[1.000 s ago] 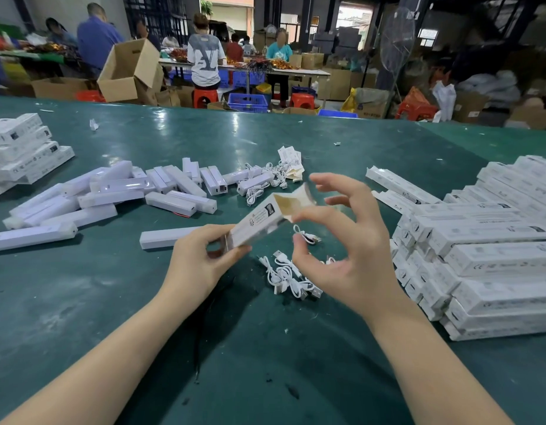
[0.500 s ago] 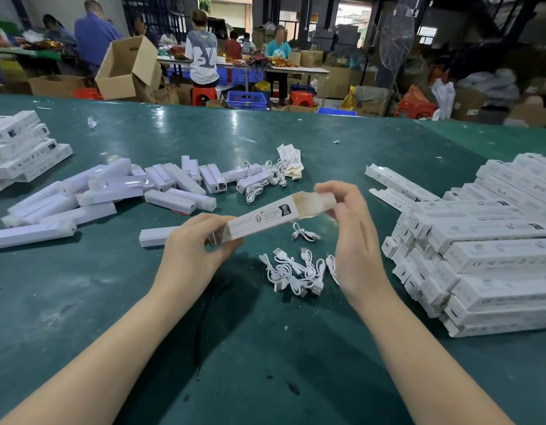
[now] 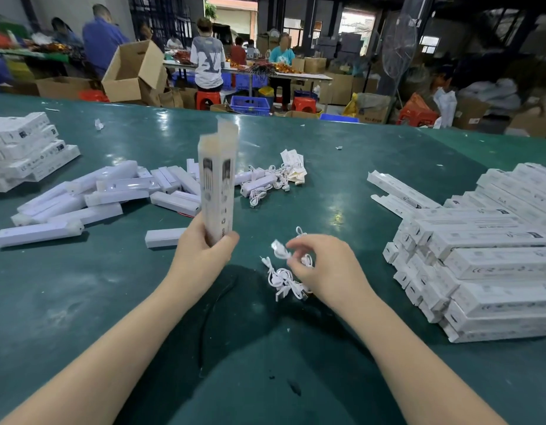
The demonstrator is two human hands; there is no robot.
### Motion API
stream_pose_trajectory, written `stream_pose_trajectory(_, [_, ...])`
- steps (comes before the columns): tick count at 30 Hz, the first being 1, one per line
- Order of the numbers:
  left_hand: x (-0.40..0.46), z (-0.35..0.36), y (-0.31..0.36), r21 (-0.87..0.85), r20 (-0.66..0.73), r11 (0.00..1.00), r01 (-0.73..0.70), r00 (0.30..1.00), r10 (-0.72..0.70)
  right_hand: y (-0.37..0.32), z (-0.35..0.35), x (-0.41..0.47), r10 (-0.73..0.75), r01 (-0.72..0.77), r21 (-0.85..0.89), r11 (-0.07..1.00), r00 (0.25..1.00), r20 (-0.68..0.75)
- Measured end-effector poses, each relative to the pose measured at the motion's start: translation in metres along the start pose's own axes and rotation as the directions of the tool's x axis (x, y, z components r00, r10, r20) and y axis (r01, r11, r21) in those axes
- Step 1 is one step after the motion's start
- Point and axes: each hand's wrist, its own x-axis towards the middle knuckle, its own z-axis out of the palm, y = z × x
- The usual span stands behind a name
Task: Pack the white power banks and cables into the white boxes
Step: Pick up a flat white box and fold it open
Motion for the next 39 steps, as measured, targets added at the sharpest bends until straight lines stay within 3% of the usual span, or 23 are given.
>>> stream_pose_trajectory(3, [-0.005, 0.004, 0.008, -0.097, 0.147, 0.990, 0.097, 0.986, -0.083, -0.015, 0.001, -0.004, -0.081, 0.140, 0.267, 0.953, 0.972, -0.219])
stream_pose_trajectory(7, [-0.018, 0.014, 0.015, -0.373, 0.334, 0.916, 0.144, 0.943, -0.012, -0.029, 0.010, -0.012, -0.275, 0.344, 0.238, 0.908, 0.920, -0.281])
stream_pose_trajectory(11, [-0.015, 0.011, 0.018, -0.379, 0.303, 0.915, 0.137, 0.953, -0.017, -0.027, 0.015, -0.011, -0.336, 0.385, 0.258, 0.886, 0.917, -0.212])
stream_pose_trajectory(15, [-0.013, 0.005, 0.018, -0.185, 0.417, 0.974, 0.128, 0.908, -0.040, -0.023, 0.011, -0.008, -0.383, 0.363, 0.295, 0.884, 0.924, 0.010])
stream_pose_trajectory(17, [-0.014, 0.004, 0.020, -0.145, 0.471, 0.979, 0.145, 0.880, -0.061, -0.022, 0.007, -0.008, -0.343, 0.313, 0.344, 0.885, 0.939, 0.029])
stream_pose_trajectory(21, [-0.015, 0.001, 0.026, -0.277, 0.520, 0.910, 0.309, 0.844, -0.129, -0.022, -0.004, -0.010, -0.243, 0.217, 0.468, 0.857, 0.970, -0.005])
stream_pose_trajectory(25, [-0.014, -0.001, 0.028, -0.323, 0.537, 0.866, 0.383, 0.827, -0.165, -0.023, -0.009, -0.011, -0.184, 0.165, 0.539, 0.826, 0.983, -0.019])
stream_pose_trajectory(30, [-0.015, 0.001, 0.026, -0.348, 0.557, 0.834, 0.428, 0.810, -0.183, -0.021, -0.010, -0.011, -0.161, 0.177, 0.552, 0.815, 0.984, -0.078])
stream_pose_trajectory(36, [-0.012, 0.001, 0.024, -0.414, 0.550, 0.795, 0.443, 0.818, -0.170, -0.016, -0.011, -0.008, -0.168, 0.244, 0.559, 0.793, 0.968, -0.184])
stream_pose_trajectory(38, [-0.011, 0.000, 0.023, -0.322, 0.477, 0.878, 0.355, 0.862, -0.173, -0.016, -0.015, -0.007, -0.082, 0.218, 0.607, 0.764, 0.966, -0.244])
stream_pose_trajectory(39, [-0.010, -0.002, 0.019, -0.162, 0.384, 0.961, 0.224, 0.911, -0.148, -0.016, -0.019, -0.005, -0.025, 0.203, 0.644, 0.737, 0.962, -0.273])
